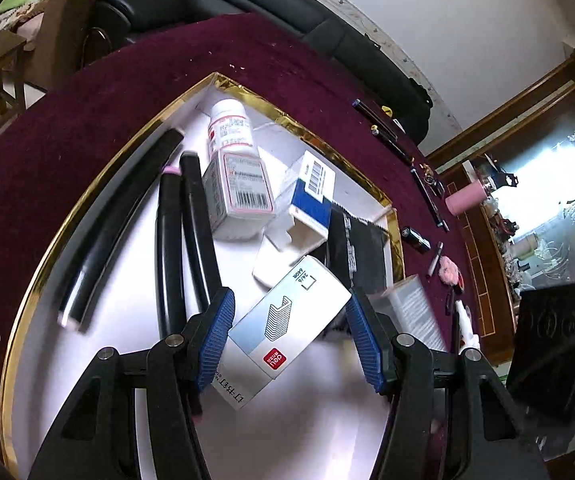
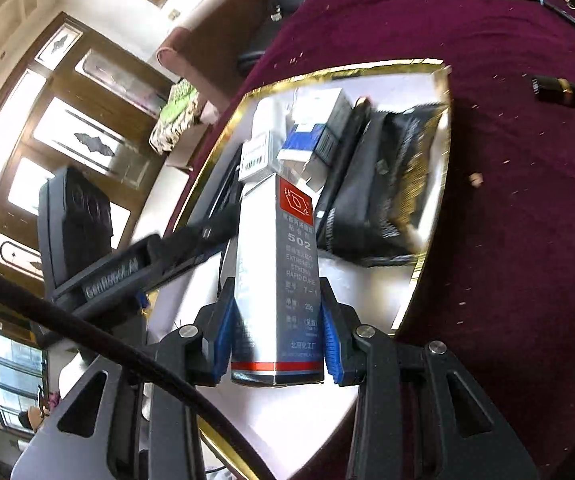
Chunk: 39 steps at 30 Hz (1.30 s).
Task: Organize objects
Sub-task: 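Carry both boxes into the white box and open both tools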
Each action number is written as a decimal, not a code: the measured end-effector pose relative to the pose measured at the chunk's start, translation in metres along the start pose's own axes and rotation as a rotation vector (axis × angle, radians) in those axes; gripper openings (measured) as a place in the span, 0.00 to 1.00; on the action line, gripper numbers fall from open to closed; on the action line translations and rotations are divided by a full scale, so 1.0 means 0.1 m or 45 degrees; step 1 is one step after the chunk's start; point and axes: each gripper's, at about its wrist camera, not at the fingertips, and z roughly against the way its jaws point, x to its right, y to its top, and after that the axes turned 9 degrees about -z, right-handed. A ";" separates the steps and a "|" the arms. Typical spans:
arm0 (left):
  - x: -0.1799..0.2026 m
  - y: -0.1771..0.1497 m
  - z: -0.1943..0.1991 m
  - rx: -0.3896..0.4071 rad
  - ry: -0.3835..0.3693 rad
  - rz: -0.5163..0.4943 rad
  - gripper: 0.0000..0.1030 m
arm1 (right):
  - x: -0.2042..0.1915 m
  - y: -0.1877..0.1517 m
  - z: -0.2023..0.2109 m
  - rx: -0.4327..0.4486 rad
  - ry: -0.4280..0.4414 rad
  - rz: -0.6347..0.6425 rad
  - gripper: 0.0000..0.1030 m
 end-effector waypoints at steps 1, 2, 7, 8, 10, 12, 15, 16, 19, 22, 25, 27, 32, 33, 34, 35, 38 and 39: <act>-0.01 0.02 -0.01 0.005 0.003 0.008 0.50 | 0.00 -0.01 -0.02 -0.006 -0.008 0.001 0.35; -0.02 0.04 -0.03 0.010 0.005 0.020 0.50 | -0.01 -0.02 -0.06 -0.012 -0.022 0.005 0.35; -0.08 0.04 -0.07 -0.004 -0.016 0.069 0.52 | -0.06 -0.05 -0.13 -0.008 -0.090 0.007 0.35; -0.10 0.03 -0.09 -0.012 -0.025 0.077 0.52 | -0.05 -0.05 -0.15 -0.012 -0.098 0.009 0.35; -0.12 0.05 -0.08 0.002 -0.032 0.079 0.58 | -0.08 -0.08 -0.14 -0.003 -0.124 0.038 0.35; -0.15 0.05 -0.01 0.029 -0.055 0.080 0.58 | -0.13 -0.10 -0.14 -0.012 -0.131 0.052 0.35; -0.14 0.06 0.14 0.090 -0.085 0.077 0.58 | -0.22 -0.14 -0.19 -0.020 -0.175 0.098 0.35; -0.12 0.06 0.20 0.108 -0.090 0.070 0.58 | -0.26 -0.14 -0.24 -0.025 -0.190 0.115 0.35; -0.08 0.05 0.40 0.179 -0.103 0.046 0.60 | -0.32 -0.16 -0.29 -0.039 -0.243 0.153 0.40; -0.05 0.04 0.59 0.251 -0.100 0.030 0.64 | -0.36 -0.18 -0.30 -0.044 -0.249 0.176 0.48; -0.08 0.03 0.72 0.293 -0.104 0.037 0.64 | -0.37 -0.18 -0.29 -0.045 -0.254 0.188 0.49; -0.12 0.01 0.77 0.310 -0.115 0.046 0.64 | -0.37 -0.16 -0.25 -0.029 -0.238 0.180 0.49; -0.09 -0.07 0.82 0.306 -0.140 0.041 0.64 | -0.25 -0.08 0.02 0.082 -0.159 0.132 0.49; -0.07 -0.09 0.81 0.298 -0.150 0.036 0.64 | -0.20 -0.08 0.10 0.105 -0.152 0.120 0.49; -0.04 -0.10 0.80 0.287 -0.163 0.027 0.64 | -0.14 -0.08 0.16 0.127 -0.146 0.107 0.49; 0.00 -0.12 0.77 0.270 -0.173 0.017 0.65 | -0.04 -0.09 0.29 0.161 -0.135 0.083 0.49; 0.12 -0.17 0.68 0.216 -0.219 0.000 0.66 | 0.23 -0.12 0.61 0.249 -0.132 0.015 0.49; 0.17 -0.18 0.63 0.192 -0.238 -0.007 0.66 | 0.34 -0.10 0.71 0.290 -0.134 -0.015 0.49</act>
